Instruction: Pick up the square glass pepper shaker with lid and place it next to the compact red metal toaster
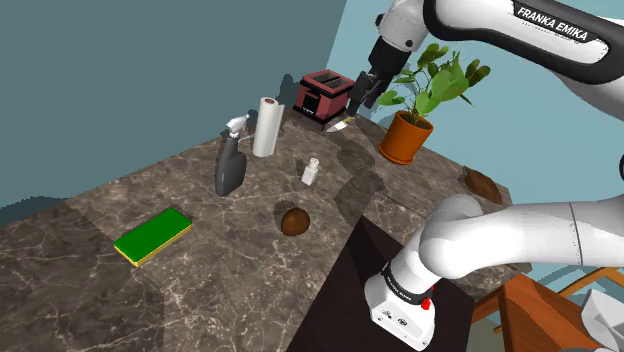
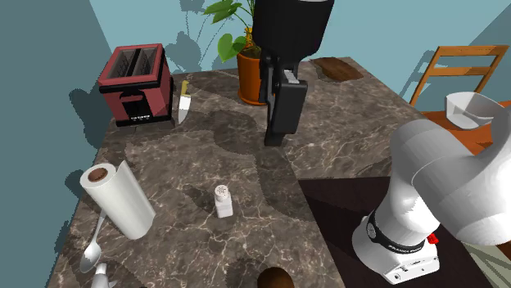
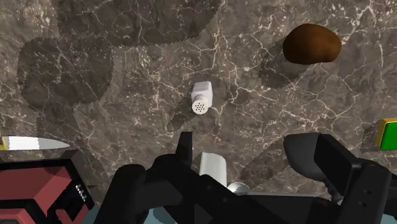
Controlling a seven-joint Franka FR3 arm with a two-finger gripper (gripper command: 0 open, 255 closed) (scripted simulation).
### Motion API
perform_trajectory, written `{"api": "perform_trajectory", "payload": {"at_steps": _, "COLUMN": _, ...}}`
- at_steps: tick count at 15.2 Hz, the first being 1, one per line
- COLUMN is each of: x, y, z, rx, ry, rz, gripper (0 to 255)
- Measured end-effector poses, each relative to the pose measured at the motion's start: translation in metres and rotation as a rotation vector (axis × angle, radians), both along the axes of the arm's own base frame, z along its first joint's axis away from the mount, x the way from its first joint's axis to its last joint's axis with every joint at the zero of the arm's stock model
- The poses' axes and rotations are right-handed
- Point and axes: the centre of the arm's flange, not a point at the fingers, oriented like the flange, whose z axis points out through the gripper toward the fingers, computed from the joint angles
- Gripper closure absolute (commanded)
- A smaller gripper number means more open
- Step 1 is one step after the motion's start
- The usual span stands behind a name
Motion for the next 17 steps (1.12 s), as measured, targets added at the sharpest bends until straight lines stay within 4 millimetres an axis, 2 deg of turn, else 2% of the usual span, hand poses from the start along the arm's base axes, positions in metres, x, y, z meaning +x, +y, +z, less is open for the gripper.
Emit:
{"api": "perform_trajectory", "payload": {"at_steps": 1, "x": 0.0, "y": 0.0, "z": 0.0, "rx": 0.0, "ry": 0.0, "rz": 0.0, "gripper": 0}}
{"api": "perform_trajectory", "payload": {"at_steps": 4, "x": 0.004, "y": -0.011, "z": -0.024, "rx": 0.009, "ry": -0.011, "rz": 0.022, "gripper": 0}}
{"api": "perform_trajectory", "payload": {"at_steps": 8, "x": 0.01, "y": -0.028, "z": -0.07, "rx": 0.026, "ry": -0.032, "rz": 0.062, "gripper": 0}}
{"api": "perform_trajectory", "payload": {"at_steps": 13, "x": 0.025, "y": -0.053, "z": -0.137, "rx": 0.048, "ry": -0.06, "rz": 0.115, "gripper": 0}}
{"api": "perform_trajectory", "payload": {"at_steps": 17, "x": 0.036, "y": -0.064, "z": -0.187, "rx": 0.067, "ry": -0.082, "rz": 0.158, "gripper": 0}}
